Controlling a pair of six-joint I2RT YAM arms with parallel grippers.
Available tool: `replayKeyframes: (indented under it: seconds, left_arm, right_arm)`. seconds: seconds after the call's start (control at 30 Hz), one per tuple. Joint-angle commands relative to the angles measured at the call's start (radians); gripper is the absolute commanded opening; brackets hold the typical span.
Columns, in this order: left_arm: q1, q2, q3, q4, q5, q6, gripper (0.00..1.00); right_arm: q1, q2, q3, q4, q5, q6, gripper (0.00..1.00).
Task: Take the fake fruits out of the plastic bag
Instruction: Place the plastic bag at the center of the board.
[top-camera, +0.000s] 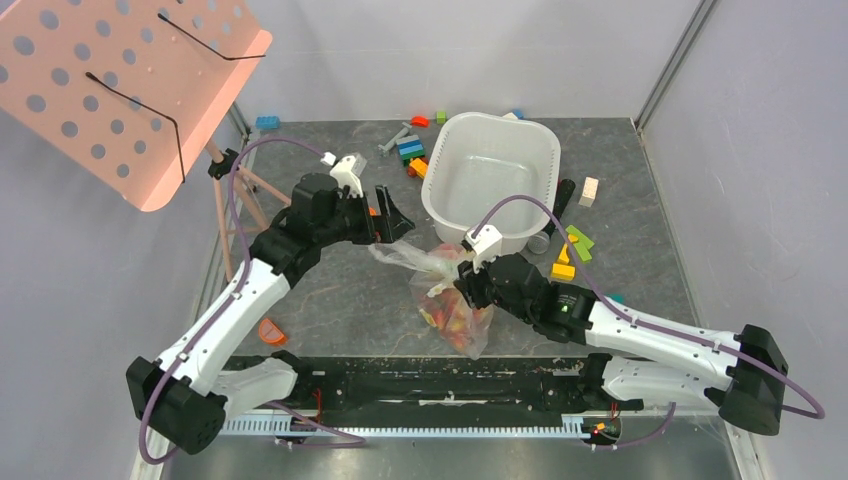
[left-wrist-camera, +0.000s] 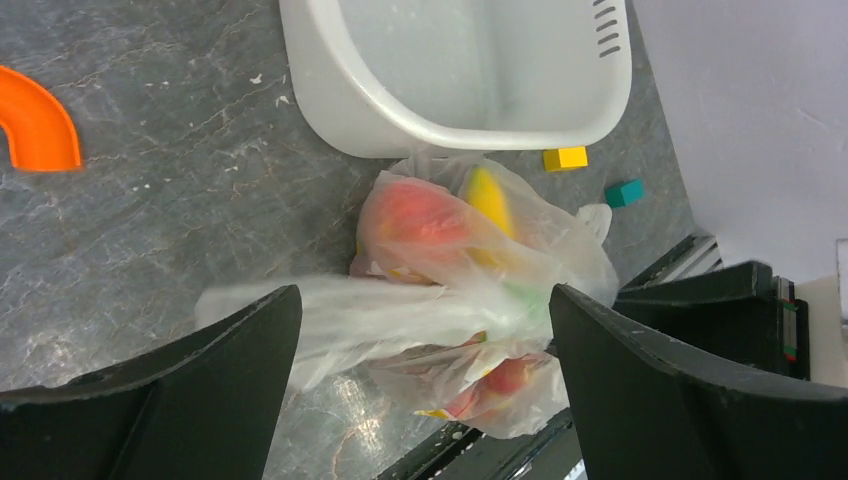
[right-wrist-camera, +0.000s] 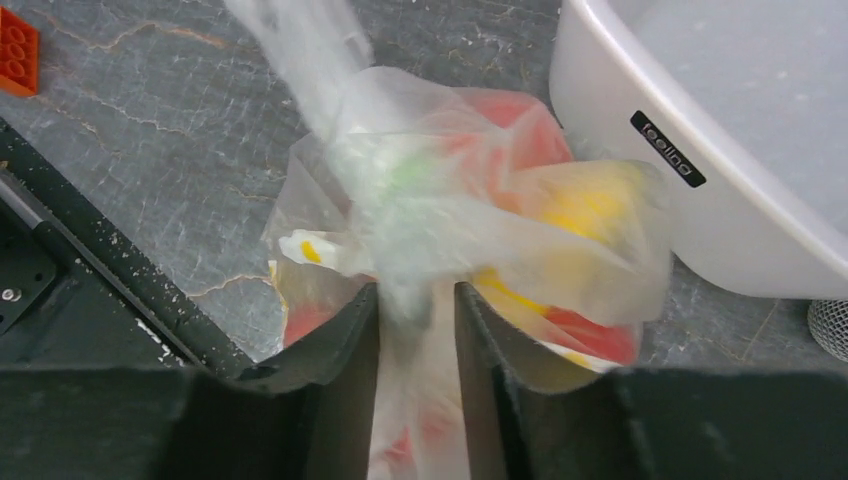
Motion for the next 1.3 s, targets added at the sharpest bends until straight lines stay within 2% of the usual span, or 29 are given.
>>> replayKeyframes:
  seconds: [0.0,0.17,0.3,0.53,0.67,0.77,0.9,1.03,1.27]
  left_arm:
    - [-0.047,-0.053,0.011,-0.021,-0.107,0.033,1.0]
    - [-0.138,-0.11,-0.001,-0.062,-0.172,0.03,1.0]
    - [-0.247,-0.153,-0.027,-0.069,-0.222,0.009,1.0]
    - [-0.431,-0.114,-0.021,-0.114,-0.393,-0.045,0.97]
    - [-0.536,-0.048,-0.006,-0.124,-0.504,-0.104,0.93]
    - [-0.587,0.006,0.03,-0.158,-0.606,-0.128,0.93]
    - [-0.591,0.046,0.083,-0.162,-0.643,-0.113,0.94]
    - [-0.591,0.15,0.193,-0.244,-0.706,-0.104,0.94]
    - [-0.592,0.258,0.26,-0.252,-0.705,-0.099,0.93]
  right_arm:
    - [0.003,-0.027,0.003,0.073,0.053,0.029,0.41]
    - [0.004,-0.069,0.016,0.063,0.057,0.027,0.59]
    - [0.004,-0.111,0.035,0.036,0.072,0.027,0.64]
    - [0.001,-0.157,0.054,-0.102,0.263,0.138,0.62]
    - [-0.007,-0.17,0.046,-0.161,0.314,0.187,0.6]
    - [-0.009,-0.2,0.032,-0.155,0.276,0.186,0.58]
    - [-0.009,-0.266,-0.015,-0.104,0.176,0.127,0.58]
    - [-0.008,-0.326,-0.07,-0.062,0.089,0.093,0.59]
    - [-0.009,-0.351,-0.109,-0.069,0.06,0.111,0.55]
